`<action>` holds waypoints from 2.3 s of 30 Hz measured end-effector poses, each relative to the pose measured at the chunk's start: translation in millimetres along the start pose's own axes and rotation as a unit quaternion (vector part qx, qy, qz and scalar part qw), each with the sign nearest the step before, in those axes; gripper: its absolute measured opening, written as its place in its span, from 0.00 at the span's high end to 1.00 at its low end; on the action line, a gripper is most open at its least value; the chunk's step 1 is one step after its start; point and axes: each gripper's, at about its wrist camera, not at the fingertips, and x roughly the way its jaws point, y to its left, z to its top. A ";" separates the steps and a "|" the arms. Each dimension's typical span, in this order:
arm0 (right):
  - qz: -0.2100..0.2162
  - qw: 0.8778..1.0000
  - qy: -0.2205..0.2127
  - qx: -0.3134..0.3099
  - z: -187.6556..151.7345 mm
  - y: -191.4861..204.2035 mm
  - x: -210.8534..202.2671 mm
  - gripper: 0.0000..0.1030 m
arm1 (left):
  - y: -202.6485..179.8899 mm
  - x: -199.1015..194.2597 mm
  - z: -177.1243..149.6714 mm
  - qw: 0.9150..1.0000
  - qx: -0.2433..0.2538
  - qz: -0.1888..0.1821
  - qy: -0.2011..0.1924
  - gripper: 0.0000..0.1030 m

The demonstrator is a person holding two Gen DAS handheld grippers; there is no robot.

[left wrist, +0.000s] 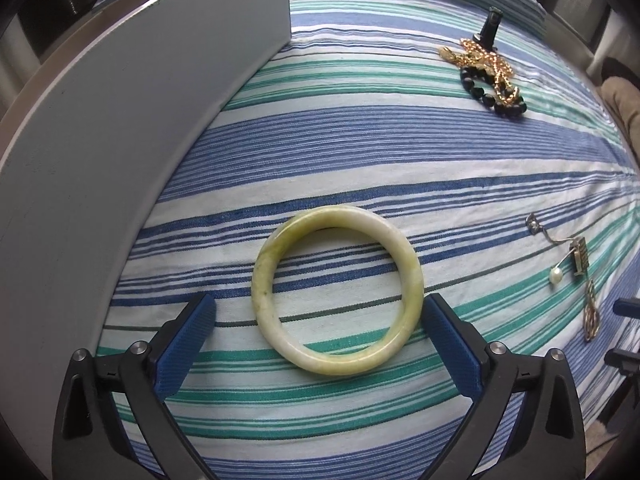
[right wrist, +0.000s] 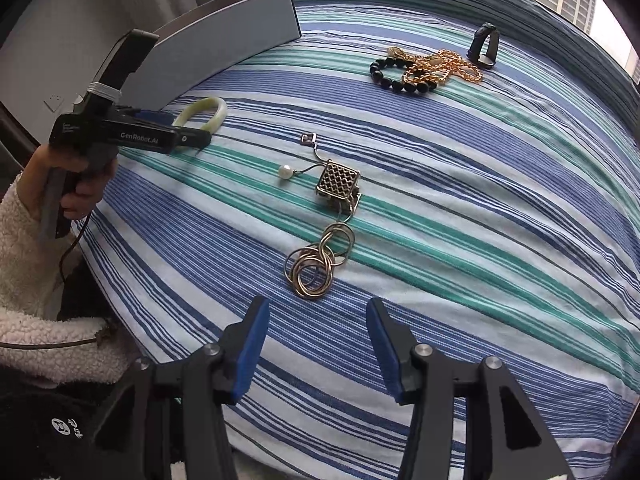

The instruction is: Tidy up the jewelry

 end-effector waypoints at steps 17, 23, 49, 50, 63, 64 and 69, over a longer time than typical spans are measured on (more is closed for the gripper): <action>-0.043 0.998 -0.015 -0.044 63.1 1.8 45.3 0.49 | -8.9 -5.1 -1.9 1.000 0.014 -0.007 -0.020 0.21; -0.026 0.999 -0.030 -0.034 67.6 0.5 42.5 0.69 | -0.1 -16.8 -10.1 1.000 -0.009 -0.020 -0.019 0.21; 0.116 0.962 -0.216 -0.122 268.1 146.5 -91.6 0.72 | 207.9 -189.7 -3.1 0.974 -0.179 0.071 -0.116 0.21; 0.125 0.961 -0.213 -0.123 277.8 155.1 -85.2 0.72 | 218.4 -183.1 -3.3 0.973 -0.188 0.078 -0.111 0.21; 0.105 0.968 -0.171 -0.153 346.9 245.2 16.1 0.53 | 283.2 -118.2 -3.7 0.961 -0.228 0.143 -0.069 0.19; 0.111 0.967 -0.178 -0.144 347.7 243.4 11.2 0.42 | 281.8 -121.7 -3.6 0.960 -0.225 0.148 -0.077 0.16; 0.121 0.961 -0.220 -0.117 335.5 222.6 -35.1 0.41 | 256.1 -155.5 -7.0 0.958 -0.211 0.151 -0.120 0.07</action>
